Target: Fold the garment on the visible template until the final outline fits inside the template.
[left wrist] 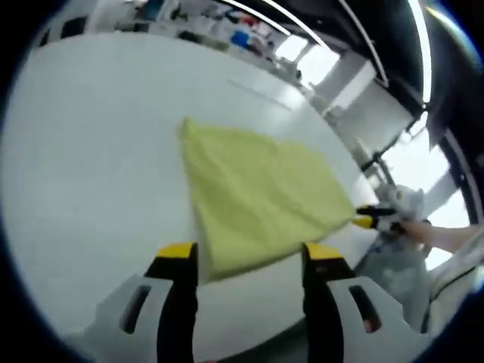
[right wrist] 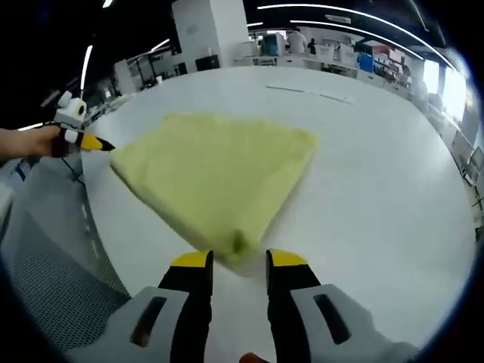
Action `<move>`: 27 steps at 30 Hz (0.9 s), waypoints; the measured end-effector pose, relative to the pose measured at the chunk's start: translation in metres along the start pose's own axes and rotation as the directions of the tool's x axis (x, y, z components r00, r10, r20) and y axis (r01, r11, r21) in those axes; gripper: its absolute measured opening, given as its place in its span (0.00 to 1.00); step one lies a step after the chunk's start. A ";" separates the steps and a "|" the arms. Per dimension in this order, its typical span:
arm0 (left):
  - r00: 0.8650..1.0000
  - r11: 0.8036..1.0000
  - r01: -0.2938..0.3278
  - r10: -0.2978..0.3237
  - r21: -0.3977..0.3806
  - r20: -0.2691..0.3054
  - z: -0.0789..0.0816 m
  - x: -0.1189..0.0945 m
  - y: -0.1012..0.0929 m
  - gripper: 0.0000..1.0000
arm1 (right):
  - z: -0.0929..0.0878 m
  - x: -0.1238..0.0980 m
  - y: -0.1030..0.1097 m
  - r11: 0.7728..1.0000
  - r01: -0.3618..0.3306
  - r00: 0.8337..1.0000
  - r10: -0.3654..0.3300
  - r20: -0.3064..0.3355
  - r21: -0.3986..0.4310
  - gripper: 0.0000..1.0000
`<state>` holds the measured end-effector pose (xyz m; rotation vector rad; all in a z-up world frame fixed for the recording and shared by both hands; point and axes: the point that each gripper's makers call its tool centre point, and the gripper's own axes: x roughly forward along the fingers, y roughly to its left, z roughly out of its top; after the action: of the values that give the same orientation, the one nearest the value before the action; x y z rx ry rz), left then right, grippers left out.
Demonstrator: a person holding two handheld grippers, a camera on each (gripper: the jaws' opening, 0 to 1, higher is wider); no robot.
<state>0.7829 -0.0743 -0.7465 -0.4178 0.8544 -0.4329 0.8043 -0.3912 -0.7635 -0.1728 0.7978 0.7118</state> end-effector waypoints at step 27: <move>1.000 0.985 -0.021 0.021 -0.169 -0.001 0.001 0.004 0.019 0.00 | -0.003 0.002 -0.010 0.908 -0.113 0.993 0.096 -0.061 -0.402 0.03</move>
<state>0.7903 -0.0602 -0.7583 -0.5650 0.8976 -0.3420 0.8100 -0.3991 -0.7688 -0.5249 0.6924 0.9753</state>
